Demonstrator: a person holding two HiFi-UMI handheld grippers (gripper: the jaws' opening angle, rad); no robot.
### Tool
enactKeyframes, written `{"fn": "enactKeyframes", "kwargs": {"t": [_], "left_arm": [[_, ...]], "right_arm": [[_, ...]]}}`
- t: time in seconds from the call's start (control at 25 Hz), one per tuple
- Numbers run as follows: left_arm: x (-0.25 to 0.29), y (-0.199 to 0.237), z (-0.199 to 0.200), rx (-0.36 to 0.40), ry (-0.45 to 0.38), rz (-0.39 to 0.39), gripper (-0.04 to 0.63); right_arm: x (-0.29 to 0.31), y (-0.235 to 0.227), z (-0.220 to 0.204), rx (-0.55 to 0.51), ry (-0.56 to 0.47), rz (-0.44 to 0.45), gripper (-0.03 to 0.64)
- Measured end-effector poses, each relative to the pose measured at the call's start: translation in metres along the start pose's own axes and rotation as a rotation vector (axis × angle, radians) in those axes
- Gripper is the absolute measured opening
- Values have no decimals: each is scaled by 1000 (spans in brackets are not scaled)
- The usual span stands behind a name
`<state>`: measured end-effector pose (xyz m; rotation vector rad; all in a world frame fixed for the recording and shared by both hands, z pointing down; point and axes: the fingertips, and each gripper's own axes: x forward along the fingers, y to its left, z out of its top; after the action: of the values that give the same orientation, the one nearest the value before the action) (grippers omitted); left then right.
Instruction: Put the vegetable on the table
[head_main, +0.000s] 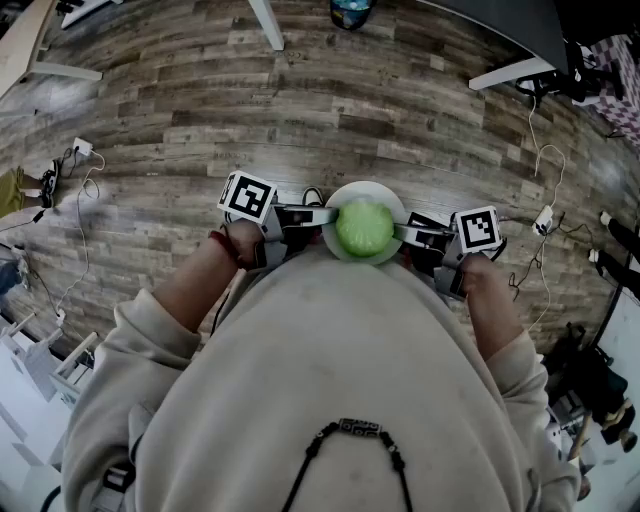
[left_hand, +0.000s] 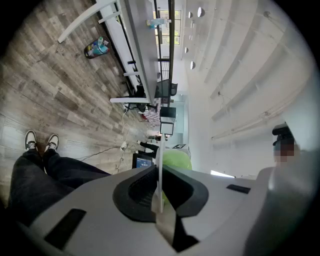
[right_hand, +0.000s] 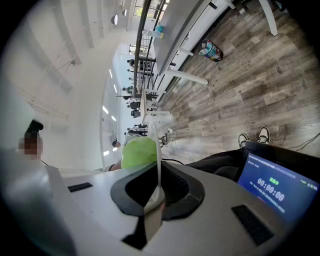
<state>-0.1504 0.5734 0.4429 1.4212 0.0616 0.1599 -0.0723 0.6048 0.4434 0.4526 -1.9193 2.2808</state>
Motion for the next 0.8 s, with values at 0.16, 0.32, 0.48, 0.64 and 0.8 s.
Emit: {"fn": "enactKeyframes", "kwargs": {"t": [0.16,0.32,0.48,0.64,0.8], "left_arm": [[0,0,-5,-7,-6,23,29],[-2,5,-9,27,-4,22,31],[6,-7,29,46,-8,26,31],[13,-14,48,85,3,23,31],[21,-23,67,81,3,7,31]], "right_arm": [[-4,2,1,-23,10,5,28],[-4,-5,-3,-66,5,-15,28],[-21,-1,36,-95,7,-30,28],[-25,6,54,-128,17,-10,28],[-34,13,74,-129,20,1,28]]}}
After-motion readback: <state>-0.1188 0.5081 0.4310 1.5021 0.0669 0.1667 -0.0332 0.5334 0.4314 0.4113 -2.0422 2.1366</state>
